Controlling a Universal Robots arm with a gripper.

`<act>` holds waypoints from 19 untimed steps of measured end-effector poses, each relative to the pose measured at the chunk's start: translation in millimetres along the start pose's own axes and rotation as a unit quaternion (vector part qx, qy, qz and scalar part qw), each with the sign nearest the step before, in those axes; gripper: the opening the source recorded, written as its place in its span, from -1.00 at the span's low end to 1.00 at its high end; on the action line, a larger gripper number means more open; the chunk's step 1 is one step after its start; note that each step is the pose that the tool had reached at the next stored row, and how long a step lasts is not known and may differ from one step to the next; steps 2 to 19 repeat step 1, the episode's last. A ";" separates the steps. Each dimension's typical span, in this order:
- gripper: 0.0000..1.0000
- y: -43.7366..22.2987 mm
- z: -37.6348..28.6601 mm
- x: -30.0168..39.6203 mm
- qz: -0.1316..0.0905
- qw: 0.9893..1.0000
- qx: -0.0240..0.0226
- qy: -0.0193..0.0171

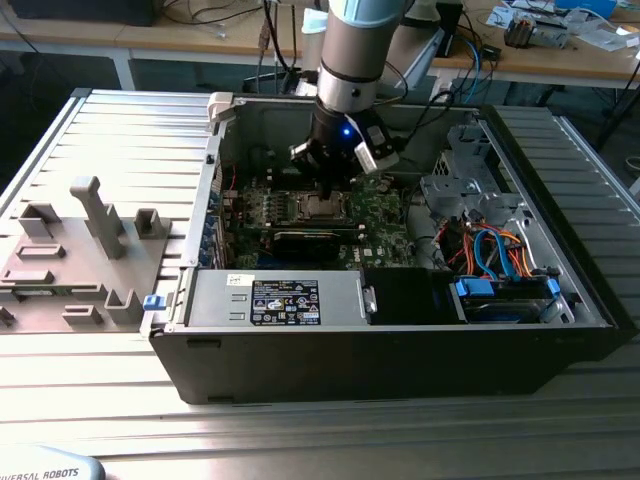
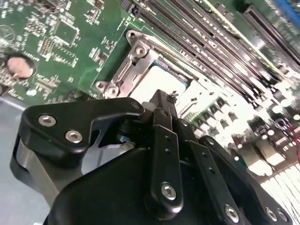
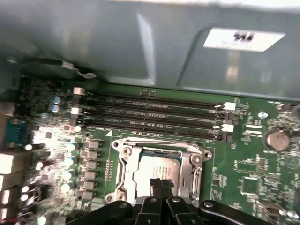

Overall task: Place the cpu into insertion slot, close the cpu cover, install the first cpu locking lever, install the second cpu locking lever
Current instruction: 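Install the second cpu locking lever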

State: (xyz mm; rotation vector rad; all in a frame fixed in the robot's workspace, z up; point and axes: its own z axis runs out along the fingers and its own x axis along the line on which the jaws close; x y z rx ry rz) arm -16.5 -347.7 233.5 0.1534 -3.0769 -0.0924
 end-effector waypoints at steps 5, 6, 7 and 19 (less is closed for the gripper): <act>-0.79 0.5 -8.5 0.5 0.000 1.000 0.000 0.000; -0.79 0.5 -8.5 0.5 0.000 1.000 0.000 0.000; -0.79 0.5 -8.5 0.5 0.000 1.000 0.000 0.000; -0.79 0.5 -8.5 0.5 0.000 1.000 0.000 0.000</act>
